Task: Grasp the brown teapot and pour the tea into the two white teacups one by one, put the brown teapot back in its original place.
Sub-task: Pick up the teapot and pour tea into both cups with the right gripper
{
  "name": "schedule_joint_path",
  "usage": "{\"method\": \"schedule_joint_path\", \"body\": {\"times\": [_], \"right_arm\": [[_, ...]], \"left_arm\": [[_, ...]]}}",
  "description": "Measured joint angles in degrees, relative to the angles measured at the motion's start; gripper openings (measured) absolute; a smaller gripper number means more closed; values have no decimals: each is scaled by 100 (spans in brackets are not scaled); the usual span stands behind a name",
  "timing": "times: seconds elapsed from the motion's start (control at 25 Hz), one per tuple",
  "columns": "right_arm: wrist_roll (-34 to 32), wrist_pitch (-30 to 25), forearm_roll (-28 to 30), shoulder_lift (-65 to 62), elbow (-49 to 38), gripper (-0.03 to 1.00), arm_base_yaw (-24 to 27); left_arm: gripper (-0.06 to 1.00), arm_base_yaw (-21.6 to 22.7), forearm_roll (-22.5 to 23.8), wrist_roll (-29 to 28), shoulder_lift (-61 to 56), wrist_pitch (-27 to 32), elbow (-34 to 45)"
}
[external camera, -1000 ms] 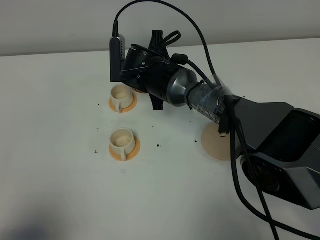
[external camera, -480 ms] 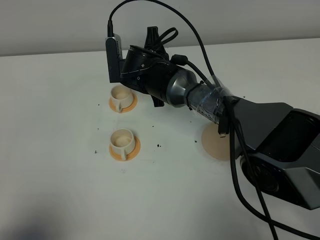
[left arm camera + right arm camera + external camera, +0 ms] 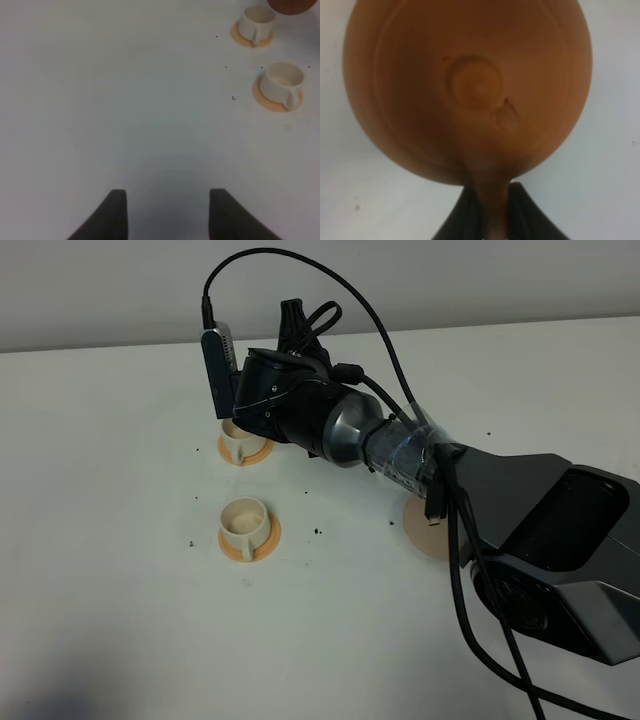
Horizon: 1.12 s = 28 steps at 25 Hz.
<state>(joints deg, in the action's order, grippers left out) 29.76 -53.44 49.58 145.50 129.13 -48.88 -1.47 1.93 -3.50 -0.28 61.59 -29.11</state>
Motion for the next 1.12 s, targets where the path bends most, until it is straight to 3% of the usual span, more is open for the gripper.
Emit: {"method": "schedule_joint_path", "body": {"times": [1.12], "right_arm": [[960, 240, 855, 114, 0, 11, -2]], "left_arm": [[39, 0, 0, -5, 0, 0, 0]]}}
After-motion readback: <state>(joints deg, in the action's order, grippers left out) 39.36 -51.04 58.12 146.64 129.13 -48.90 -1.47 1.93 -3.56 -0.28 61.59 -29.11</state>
